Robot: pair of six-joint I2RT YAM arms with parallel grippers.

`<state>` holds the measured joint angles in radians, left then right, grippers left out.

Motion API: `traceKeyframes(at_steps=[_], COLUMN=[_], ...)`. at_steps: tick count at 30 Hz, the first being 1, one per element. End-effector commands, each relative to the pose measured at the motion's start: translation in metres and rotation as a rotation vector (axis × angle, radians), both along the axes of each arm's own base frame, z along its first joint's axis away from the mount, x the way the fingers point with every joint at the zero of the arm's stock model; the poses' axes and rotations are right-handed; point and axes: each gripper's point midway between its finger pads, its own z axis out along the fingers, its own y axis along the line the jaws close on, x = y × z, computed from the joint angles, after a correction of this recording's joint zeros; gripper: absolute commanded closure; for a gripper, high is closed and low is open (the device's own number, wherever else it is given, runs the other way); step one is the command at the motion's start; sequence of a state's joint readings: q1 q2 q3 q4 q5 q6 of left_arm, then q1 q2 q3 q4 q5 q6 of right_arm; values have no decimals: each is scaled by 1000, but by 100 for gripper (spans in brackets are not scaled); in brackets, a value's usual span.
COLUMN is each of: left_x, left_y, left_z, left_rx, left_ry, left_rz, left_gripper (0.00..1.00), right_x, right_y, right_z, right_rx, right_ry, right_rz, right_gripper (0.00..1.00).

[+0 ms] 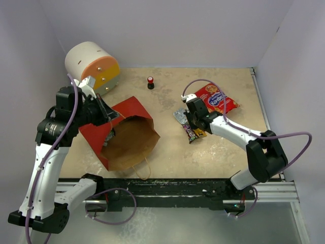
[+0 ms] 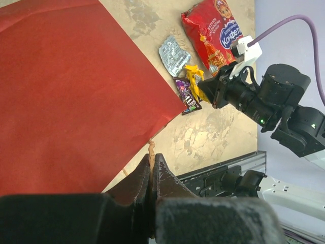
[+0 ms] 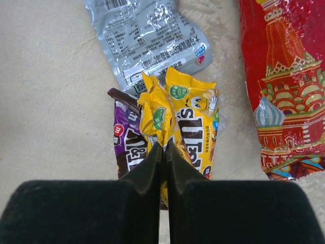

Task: Take the snacks out of the paper bag
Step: Place the snack at the center of the board.

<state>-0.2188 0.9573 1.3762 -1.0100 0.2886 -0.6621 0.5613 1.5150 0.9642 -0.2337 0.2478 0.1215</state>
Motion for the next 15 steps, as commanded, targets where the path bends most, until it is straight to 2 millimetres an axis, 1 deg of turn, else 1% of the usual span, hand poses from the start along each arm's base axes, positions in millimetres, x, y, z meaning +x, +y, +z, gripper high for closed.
traceKeyframes(at_steps=[1,3,5,7,10,11,13,14,15], left_x=[5,5,5,5,4,4,2,2,2], left_y=[-5,-5,-6,-6,-6,-6,-6,-5,-6], left_z=[9,8,9,8,9,9,9,7,6], left_rx=[-21,-20,-23,-23,-21,-21,-19,-17,-18], left_ry=[-42,-40,-40,-39,-43,-42,-39,-36,-32], left_rz=[-18,-21,-25,-28,-29,-29,-30,-30,-32], left_gripper=[100,100,100,100,100,100,100,100,100], right_x=[5,2,0,-2,-8,-10,-18,-19,-23], right_y=[1,7,10,12,7,4,1,1,4], right_z=[2,6,18,35,68,80,105,114,118], right_rx=[47,94,132,168,170,170,178,180,191], right_ry=[-24,-19,-39,-71,-135,-164,-236,-277,-302], right_rz=[-73,-60,-52,-41,-1,19,74,112,157], right_gripper=[90,80,67,58,47,43,40,39,38])
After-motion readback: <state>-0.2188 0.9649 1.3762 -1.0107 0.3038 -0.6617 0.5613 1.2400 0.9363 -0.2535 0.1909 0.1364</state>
